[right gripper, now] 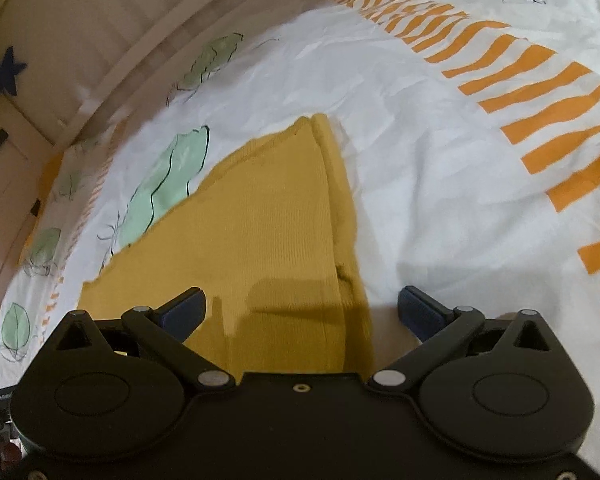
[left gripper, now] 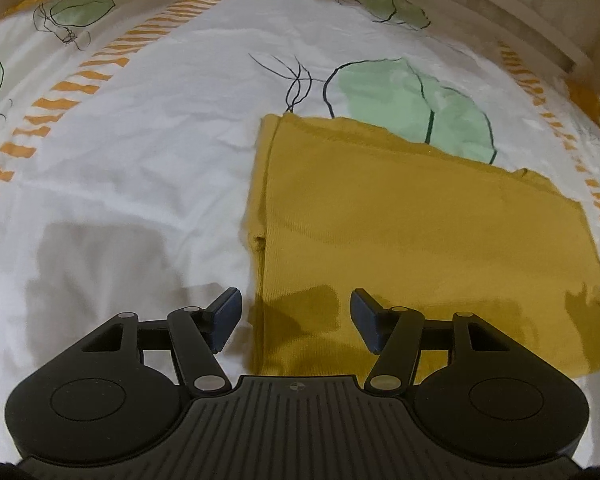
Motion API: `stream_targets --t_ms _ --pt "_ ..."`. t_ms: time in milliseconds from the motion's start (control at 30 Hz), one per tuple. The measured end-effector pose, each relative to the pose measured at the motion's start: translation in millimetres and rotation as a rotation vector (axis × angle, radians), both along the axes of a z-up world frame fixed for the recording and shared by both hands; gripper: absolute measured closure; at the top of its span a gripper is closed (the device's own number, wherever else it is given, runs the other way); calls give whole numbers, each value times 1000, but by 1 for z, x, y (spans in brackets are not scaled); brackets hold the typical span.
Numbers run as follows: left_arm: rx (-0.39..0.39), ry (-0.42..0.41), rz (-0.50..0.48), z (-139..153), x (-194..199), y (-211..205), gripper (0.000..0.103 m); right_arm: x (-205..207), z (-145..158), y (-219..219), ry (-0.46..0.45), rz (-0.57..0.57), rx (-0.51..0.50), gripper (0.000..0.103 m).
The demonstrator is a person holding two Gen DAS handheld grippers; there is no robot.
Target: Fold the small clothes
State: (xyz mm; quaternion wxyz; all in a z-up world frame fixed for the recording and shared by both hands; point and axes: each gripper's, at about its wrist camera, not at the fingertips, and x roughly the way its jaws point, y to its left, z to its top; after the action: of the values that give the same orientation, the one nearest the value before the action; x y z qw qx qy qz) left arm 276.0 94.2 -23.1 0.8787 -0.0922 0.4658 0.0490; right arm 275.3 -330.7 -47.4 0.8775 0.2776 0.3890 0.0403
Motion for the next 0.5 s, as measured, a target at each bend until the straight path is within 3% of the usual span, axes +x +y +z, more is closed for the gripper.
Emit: stream_targets --t_ms 167,500 --pt "26 78 11 -17 12 -4 44 2 -2 0 -24 -5 -6 0" --pt "74 96 20 -19 17 -13 41 8 2 8 13 -63 -35 0"
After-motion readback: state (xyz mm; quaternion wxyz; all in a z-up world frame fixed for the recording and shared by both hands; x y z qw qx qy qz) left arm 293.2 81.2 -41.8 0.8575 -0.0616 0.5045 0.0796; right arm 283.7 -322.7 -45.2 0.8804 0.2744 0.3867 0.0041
